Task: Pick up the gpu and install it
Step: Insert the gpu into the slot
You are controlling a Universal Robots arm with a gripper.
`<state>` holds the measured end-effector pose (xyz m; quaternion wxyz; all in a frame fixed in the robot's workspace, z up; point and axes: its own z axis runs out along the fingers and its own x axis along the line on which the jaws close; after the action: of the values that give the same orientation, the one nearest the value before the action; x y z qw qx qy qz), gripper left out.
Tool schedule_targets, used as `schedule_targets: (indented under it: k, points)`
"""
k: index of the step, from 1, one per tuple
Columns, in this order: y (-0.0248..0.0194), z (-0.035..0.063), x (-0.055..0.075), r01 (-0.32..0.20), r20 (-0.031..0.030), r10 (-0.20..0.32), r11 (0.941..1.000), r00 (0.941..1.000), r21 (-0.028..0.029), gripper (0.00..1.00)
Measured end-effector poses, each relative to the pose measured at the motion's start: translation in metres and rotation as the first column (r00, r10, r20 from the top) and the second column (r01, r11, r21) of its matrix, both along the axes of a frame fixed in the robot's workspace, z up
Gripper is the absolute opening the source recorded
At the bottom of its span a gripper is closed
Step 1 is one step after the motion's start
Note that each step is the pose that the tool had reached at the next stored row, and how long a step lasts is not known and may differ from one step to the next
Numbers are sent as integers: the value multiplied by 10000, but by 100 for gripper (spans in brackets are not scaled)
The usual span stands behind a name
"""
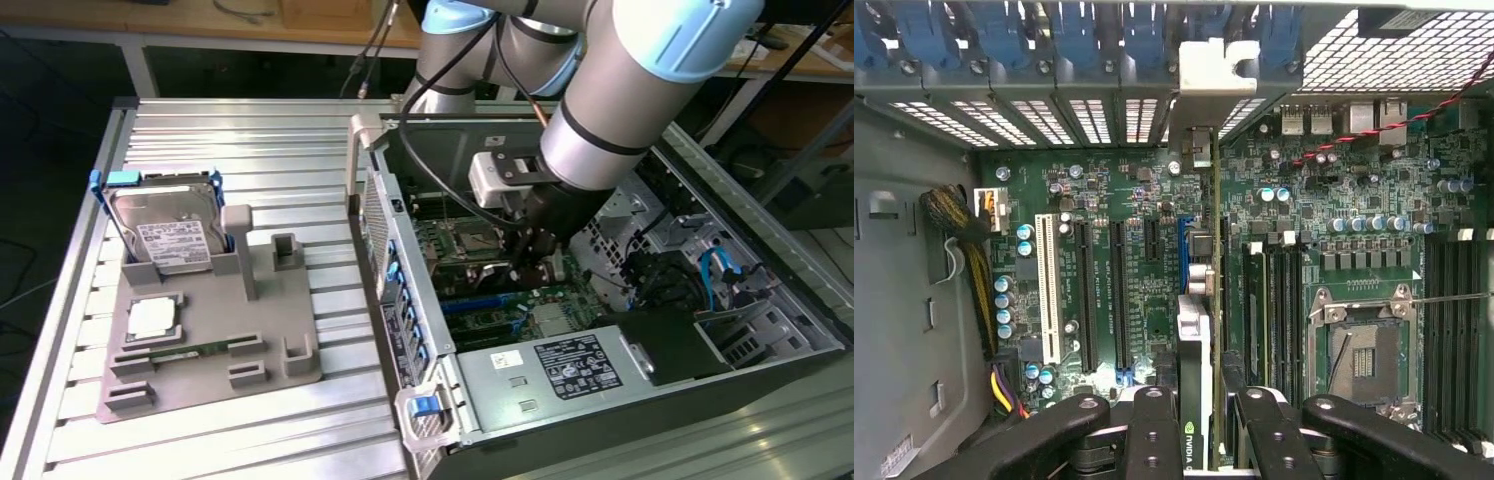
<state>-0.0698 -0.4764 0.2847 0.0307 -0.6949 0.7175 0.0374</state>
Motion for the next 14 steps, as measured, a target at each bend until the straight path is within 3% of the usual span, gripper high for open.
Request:
schedule_targets:
  k: [2, 5, 6, 8, 14]
  points:
    - [16, -8, -1, 0, 0, 0, 10000, 10000, -53, 27]
    - [53, -24, 0, 0, 0, 0, 9998, 10000, -203, 27]
    - [58, -29, 0, 0, 1, 0, 9998, 10000, -222, 27]
    - [61, -31, 0, -2, 1, 2, 9997, 10000, -247, 27]
    - [68, -33, -16, -1, 0, 1, 9997, 10000, -253, 27]
